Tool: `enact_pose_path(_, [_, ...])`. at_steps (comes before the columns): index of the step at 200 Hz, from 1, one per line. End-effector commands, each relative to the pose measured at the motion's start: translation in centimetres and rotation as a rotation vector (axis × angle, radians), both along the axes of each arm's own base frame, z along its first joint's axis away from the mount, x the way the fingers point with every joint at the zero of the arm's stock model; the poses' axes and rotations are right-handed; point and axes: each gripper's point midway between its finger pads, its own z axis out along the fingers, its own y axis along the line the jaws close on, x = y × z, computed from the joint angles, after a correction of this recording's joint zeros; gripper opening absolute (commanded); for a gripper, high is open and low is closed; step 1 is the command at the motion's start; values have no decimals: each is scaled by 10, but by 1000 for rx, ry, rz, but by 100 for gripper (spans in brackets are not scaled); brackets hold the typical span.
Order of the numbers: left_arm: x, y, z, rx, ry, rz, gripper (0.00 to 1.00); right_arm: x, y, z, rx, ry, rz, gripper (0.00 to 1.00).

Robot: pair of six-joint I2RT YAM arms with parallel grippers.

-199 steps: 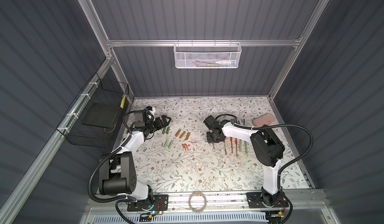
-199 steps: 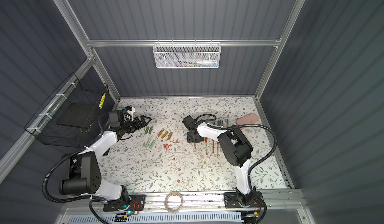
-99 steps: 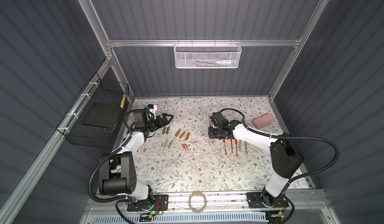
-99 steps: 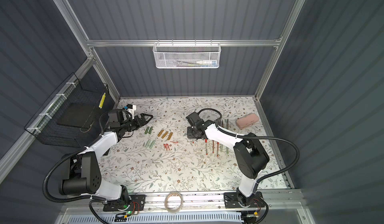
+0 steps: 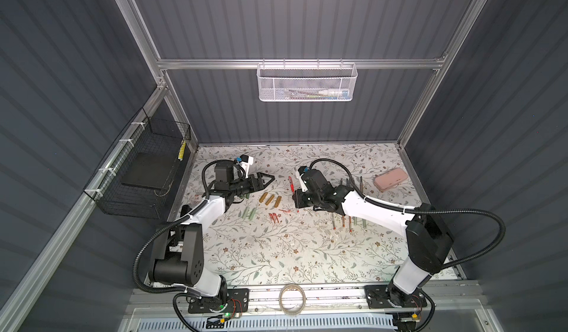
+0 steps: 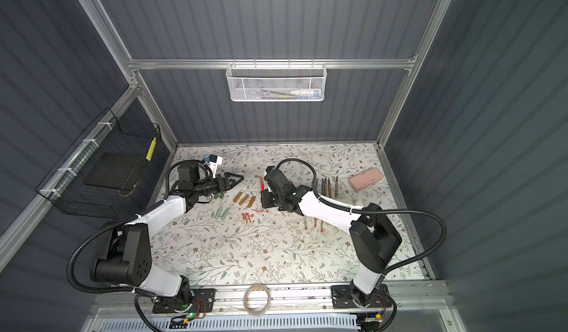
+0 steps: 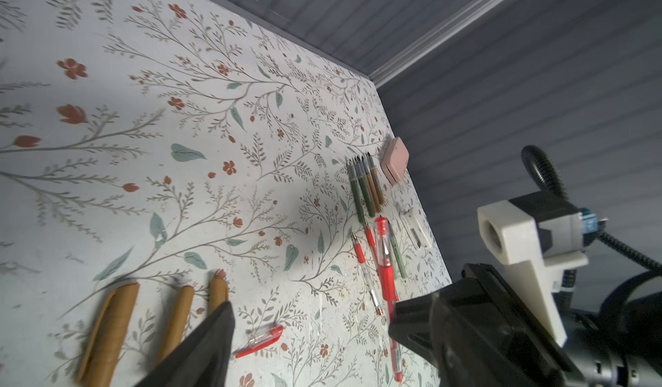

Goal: Remove pen caps from pens
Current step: Open the pen cap on the pen.

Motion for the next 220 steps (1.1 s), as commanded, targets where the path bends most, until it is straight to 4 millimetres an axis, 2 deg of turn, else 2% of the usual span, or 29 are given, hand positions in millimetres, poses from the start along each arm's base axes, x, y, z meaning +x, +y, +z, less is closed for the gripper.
enact_pose_path(1, [-5,-10,-9,-10,14,-42,81,-9,23,13,59,-40,74,0])
enact_pose_path(46, [-6,-19,-9,-23,30,-56,67,-19,42,12,62,-40,121,0])
enact_pose_path(68, [-7,-23,-6,-50,22,-66,61,-17,48,7,47,-18,123,0])
enact_pose_path(96, [-7,-25,-7,-49,26,-69,49,-18,55,10,64,-33,132,0])
enact_pose_path(162, [-8,-28,-10,-45,33,-74,34,-16,58,7,47,-21,136,0])
enact_pose_path(199, [-8,-28,-9,-43,30,-72,20,-16,59,8,50,-28,137,0])
enact_pose_path(220, [-8,-27,-11,-35,35,-69,19,-16,58,11,50,-32,133,0])
